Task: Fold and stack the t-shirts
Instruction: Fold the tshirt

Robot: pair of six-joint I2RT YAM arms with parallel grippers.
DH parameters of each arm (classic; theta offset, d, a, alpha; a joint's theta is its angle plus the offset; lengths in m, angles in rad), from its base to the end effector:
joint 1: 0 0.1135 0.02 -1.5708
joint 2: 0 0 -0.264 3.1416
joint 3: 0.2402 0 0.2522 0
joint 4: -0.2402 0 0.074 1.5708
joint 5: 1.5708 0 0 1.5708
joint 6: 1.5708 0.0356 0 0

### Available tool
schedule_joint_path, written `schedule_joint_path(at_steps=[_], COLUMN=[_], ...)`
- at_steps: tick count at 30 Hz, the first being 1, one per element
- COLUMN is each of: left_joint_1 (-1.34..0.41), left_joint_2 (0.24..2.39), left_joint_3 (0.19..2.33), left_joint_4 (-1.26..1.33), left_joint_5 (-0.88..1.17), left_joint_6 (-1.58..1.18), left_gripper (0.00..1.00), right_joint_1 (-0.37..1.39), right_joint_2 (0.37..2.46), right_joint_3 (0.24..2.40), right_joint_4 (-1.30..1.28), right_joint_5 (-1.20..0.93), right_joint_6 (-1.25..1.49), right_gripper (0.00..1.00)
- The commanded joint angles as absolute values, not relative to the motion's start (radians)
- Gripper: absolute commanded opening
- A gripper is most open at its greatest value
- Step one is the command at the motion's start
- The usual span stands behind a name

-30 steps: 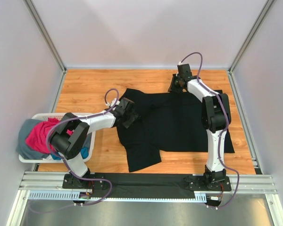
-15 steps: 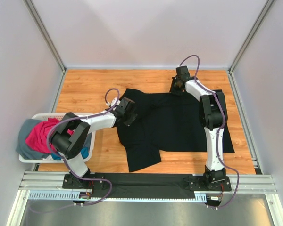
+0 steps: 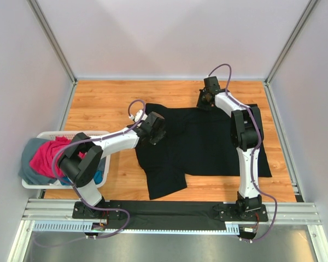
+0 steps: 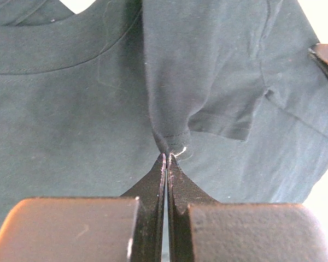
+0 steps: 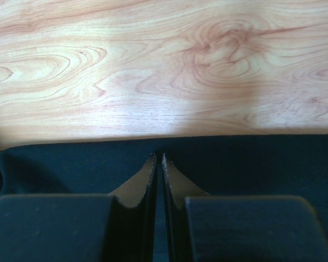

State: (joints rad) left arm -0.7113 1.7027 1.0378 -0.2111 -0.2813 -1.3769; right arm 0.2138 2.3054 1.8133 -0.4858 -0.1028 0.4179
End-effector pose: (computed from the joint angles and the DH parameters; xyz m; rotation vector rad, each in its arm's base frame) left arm 0.2745 -0.2235 0.1882 -0.9348 2.3135 -0.6027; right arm 0.4901 0.1102 0.1558 0.2229 2.5751 0.3716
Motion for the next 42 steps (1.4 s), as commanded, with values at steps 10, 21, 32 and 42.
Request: schedule_joint_path(at_steps=[10, 21, 32, 42], left_joint_1=[-0.762, -0.807, -0.836, -0.862], left_joint_2=[1.700, 1.744, 1.809, 1.835], left_joint_3=[1.153, 1.218, 1.272, 1.305], left_joint_4=[-0.322, -0.368, -0.373, -0.379], left_joint_5=[-0.321, -0.308, -0.265, -0.264], left_joint_6=[-1.391, -1.405, -1.405, -1.411], left_gripper=[0.00, 0.00, 0.00, 0.00], right_joint_1=[0.215, 0.210, 0.209, 0.209], right_joint_2=[2.335, 2.336, 2.336, 2.345], right_joint_3=[1.818, 1.815, 1.815, 1.815], right_joint_4=[-0.508, -0.511, -0.519, -0.517], right_joint_5=[-0.077, -0.078, -0.075, -0.084], right_joint_6=[0.423, 0.422, 0.417, 0.425], right_gripper=[0.08, 0.08, 0.08, 0.07])
